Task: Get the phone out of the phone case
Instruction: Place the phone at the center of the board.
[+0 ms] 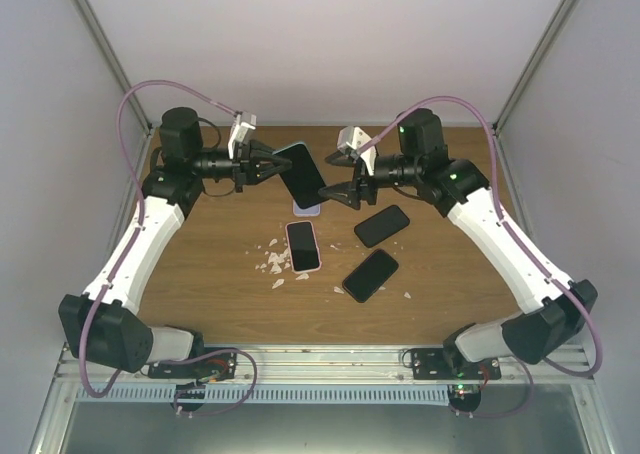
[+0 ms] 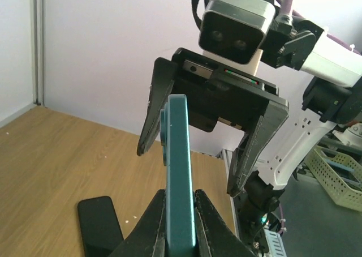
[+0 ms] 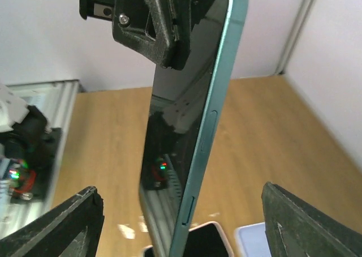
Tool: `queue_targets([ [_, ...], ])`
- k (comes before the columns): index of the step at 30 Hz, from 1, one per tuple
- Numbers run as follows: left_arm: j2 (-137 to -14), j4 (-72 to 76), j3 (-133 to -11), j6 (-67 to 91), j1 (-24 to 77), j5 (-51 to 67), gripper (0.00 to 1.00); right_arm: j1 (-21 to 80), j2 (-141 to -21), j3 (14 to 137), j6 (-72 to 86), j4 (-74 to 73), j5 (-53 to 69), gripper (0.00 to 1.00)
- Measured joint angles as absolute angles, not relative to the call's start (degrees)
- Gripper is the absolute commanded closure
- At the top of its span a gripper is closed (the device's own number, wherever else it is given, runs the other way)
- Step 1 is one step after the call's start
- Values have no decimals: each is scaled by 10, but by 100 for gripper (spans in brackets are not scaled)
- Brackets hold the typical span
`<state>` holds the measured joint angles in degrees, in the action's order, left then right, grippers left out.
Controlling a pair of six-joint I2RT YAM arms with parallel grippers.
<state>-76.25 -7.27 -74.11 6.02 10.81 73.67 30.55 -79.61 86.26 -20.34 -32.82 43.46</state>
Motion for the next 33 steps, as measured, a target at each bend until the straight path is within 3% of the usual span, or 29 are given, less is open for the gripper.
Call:
queue_targets([
  [6, -752, -93, -727, 35, 108, 737, 100, 305, -804, 853, -133, -329, 490, 42],
  [14, -752, -101, -724, 27, 109, 732, 100, 305, -818, 849, -89, -316, 515, 53],
  [24, -751, -114, -714, 16, 116, 721, 100, 315, -853, 855, -86, -319, 497, 96],
  [26, -750, -113, -714, 8, 116, 721, 99, 314, -854, 856, -83, -322, 505, 99],
  [28, -747, -114, -713, 4, 116, 725, 91, 314, -854, 857, -81, -324, 516, 100],
  [30, -744, -114, -713, 4, 116, 721, 76, 314, -854, 857, -81, -322, 523, 100],
  [33, -743, -112, -713, 10, 116, 701, 40, 312, -858, 857, -72, -317, 526, 99],
])
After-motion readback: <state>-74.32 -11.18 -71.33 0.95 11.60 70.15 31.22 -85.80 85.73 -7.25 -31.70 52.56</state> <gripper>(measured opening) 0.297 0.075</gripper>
